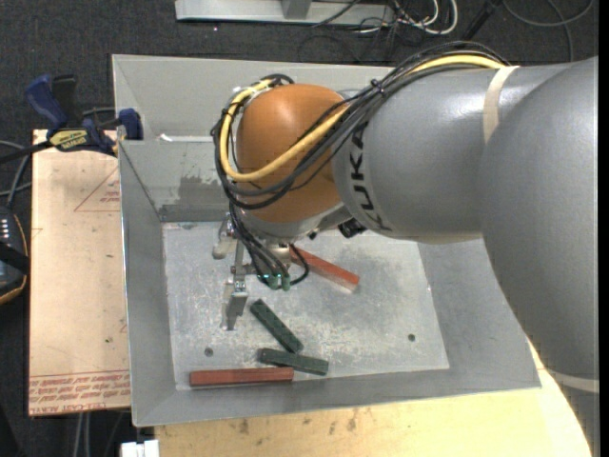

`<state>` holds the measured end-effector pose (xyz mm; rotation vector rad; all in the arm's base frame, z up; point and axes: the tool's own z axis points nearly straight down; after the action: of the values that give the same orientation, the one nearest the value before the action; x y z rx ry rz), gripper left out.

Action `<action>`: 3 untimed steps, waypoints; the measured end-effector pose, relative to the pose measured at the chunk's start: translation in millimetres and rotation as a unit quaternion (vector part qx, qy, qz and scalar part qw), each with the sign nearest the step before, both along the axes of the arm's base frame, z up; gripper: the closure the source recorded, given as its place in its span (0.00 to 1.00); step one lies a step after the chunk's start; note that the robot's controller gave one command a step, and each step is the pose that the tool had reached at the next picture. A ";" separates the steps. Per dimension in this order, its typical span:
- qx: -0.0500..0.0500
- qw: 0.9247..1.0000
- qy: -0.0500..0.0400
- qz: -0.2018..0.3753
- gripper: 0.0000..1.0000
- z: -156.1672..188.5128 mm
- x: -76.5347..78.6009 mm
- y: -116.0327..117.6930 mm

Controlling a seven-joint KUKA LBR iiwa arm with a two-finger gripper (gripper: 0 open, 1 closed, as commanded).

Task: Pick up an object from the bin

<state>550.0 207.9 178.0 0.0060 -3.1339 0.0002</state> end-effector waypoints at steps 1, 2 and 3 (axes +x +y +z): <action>0.001 1.000 -0.004 -0.002 0.00 4.5 2.0 -1.0; 0.001 1.000 -0.004 0.007 0.00 -11.8 -8.3 -40.6; 0.000 0.999 -0.005 0.049 0.00 -17.0 24.4 -62.8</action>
Offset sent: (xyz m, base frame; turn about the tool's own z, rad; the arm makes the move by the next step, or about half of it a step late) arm -0.0128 -0.0629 -0.0198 -0.0178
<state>574.5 145.0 161.0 0.1613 -3.1396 -0.0001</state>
